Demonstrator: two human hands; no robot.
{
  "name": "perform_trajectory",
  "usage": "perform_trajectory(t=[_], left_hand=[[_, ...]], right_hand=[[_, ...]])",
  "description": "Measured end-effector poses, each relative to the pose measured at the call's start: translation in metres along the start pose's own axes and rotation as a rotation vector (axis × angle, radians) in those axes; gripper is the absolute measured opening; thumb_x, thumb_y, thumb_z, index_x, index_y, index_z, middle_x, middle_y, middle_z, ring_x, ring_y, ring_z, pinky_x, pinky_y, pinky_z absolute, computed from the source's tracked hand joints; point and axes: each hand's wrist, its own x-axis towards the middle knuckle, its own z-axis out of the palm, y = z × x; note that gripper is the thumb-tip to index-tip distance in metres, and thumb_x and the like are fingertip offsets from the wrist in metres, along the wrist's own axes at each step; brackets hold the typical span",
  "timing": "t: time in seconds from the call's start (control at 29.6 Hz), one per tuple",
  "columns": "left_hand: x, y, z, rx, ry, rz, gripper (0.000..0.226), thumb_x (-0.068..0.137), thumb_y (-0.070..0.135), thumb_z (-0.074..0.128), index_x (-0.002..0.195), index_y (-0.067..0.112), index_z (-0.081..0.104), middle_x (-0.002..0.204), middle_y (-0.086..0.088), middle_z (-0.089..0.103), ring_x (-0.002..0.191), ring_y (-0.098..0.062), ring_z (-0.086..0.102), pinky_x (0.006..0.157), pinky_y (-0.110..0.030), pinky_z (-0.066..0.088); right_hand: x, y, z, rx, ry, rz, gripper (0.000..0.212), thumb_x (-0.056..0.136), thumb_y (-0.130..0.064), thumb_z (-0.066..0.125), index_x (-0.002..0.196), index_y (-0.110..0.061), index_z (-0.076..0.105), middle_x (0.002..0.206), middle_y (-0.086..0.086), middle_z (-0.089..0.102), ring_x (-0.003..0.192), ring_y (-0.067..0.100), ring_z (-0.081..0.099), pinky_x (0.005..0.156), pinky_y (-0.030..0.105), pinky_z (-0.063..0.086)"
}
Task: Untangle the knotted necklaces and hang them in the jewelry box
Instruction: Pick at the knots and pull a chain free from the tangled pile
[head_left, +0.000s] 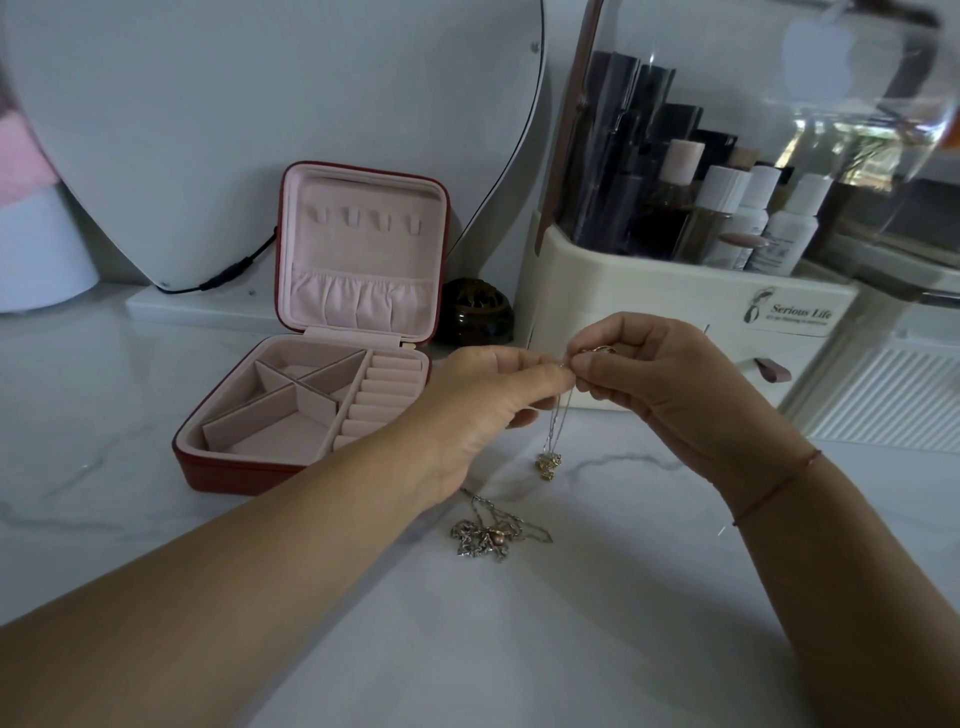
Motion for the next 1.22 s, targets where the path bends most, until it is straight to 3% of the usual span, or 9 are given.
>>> perform_trajectory(t=[0.2,0.34,0.44,0.61,0.68,0.81,0.91,1.08,1.22], left_hand=[[0.003,0.000,0.000,-0.129,-0.030,-0.050,0.007,0.085,0.015,0.063,0.081,0.011,0.067,0.070,0.001,0.062,0.070,-0.008,0.059,0.077,-0.028,0.047],[0.006,-0.001,-0.002,-0.257,0.020,-0.077,0.016,0.087,0.012,0.057,0.071,0.013,0.061,0.068,0.000,0.060,0.066,-0.010,0.057,0.074,-0.029,0.046],[0.010,-0.003,-0.006,-0.321,0.101,-0.112,0.022,0.087,0.010,0.056,0.065,0.014,0.057,0.065,-0.001,0.057,0.060,-0.011,0.053,0.069,-0.027,0.045],[0.014,0.001,-0.010,-0.467,0.145,-0.092,0.019,0.089,0.010,0.054,0.070,0.011,0.056,0.061,-0.001,0.058,0.061,-0.012,0.056,0.071,-0.027,0.048],[0.016,0.004,-0.015,-0.518,0.142,-0.088,0.016,0.090,0.012,0.053,0.074,0.012,0.056,0.064,-0.001,0.061,0.064,-0.013,0.060,0.072,-0.027,0.052],[0.019,0.009,-0.023,-0.652,0.163,-0.101,0.016,0.090,0.014,0.053,0.074,0.012,0.055,0.063,-0.001,0.064,0.062,-0.013,0.065,0.074,-0.030,0.056],[0.020,0.012,-0.028,-0.692,0.189,-0.082,0.019,0.090,0.015,0.053,0.070,0.013,0.053,0.058,0.000,0.061,0.056,-0.012,0.063,0.074,-0.031,0.057],[0.020,0.013,-0.032,-0.709,0.211,-0.070,0.018,0.088,0.014,0.058,0.071,0.013,0.052,0.053,0.001,0.050,0.048,-0.009,0.051,0.061,-0.025,0.057],[0.019,0.013,-0.028,-0.519,0.215,-0.073,0.023,0.087,0.014,0.057,0.067,0.019,0.047,0.049,0.004,0.041,0.042,-0.007,0.034,0.041,-0.017,0.036]], right_hand=[[0.001,-0.002,0.000,0.187,-0.041,0.120,0.016,0.067,-0.010,0.064,0.083,-0.006,0.064,0.075,0.009,0.063,0.058,0.009,0.054,0.056,0.017,0.046],[0.000,-0.003,0.001,0.343,-0.115,0.159,0.006,0.076,-0.011,0.059,0.076,-0.011,0.065,0.072,0.005,0.062,0.055,0.008,0.051,0.054,0.017,0.045],[-0.001,-0.006,-0.003,0.447,-0.155,0.119,0.019,0.081,-0.013,0.055,0.069,-0.019,0.068,0.071,-0.001,0.063,0.060,0.007,0.053,0.059,0.017,0.045],[0.000,-0.008,-0.010,0.452,-0.022,0.109,0.012,0.079,-0.018,0.055,0.072,-0.020,0.064,0.066,-0.003,0.062,0.070,0.010,0.062,0.077,0.025,0.051],[0.000,-0.009,-0.011,0.475,0.023,0.120,0.005,0.079,-0.016,0.056,0.077,-0.015,0.060,0.061,-0.001,0.059,0.063,0.012,0.062,0.074,0.027,0.057],[0.000,-0.008,-0.010,0.347,0.069,0.145,0.001,0.081,-0.013,0.057,0.080,-0.014,0.057,0.060,0.000,0.056,0.046,0.009,0.048,0.052,0.023,0.050],[0.001,-0.006,-0.011,0.232,0.124,0.148,0.011,0.090,-0.009,0.054,0.081,-0.014,0.056,0.062,0.002,0.055,0.045,0.009,0.042,0.046,0.021,0.043],[0.001,-0.003,-0.012,-0.029,0.296,0.063,0.010,0.091,-0.003,0.056,0.084,-0.009,0.060,0.059,0.002,0.059,0.049,0.011,0.049,0.047,0.022,0.047],[0.003,-0.002,-0.015,-0.041,0.408,0.009,0.009,0.091,0.000,0.056,0.086,-0.005,0.060,0.067,0.008,0.066,0.059,0.016,0.060,0.058,0.023,0.056]])
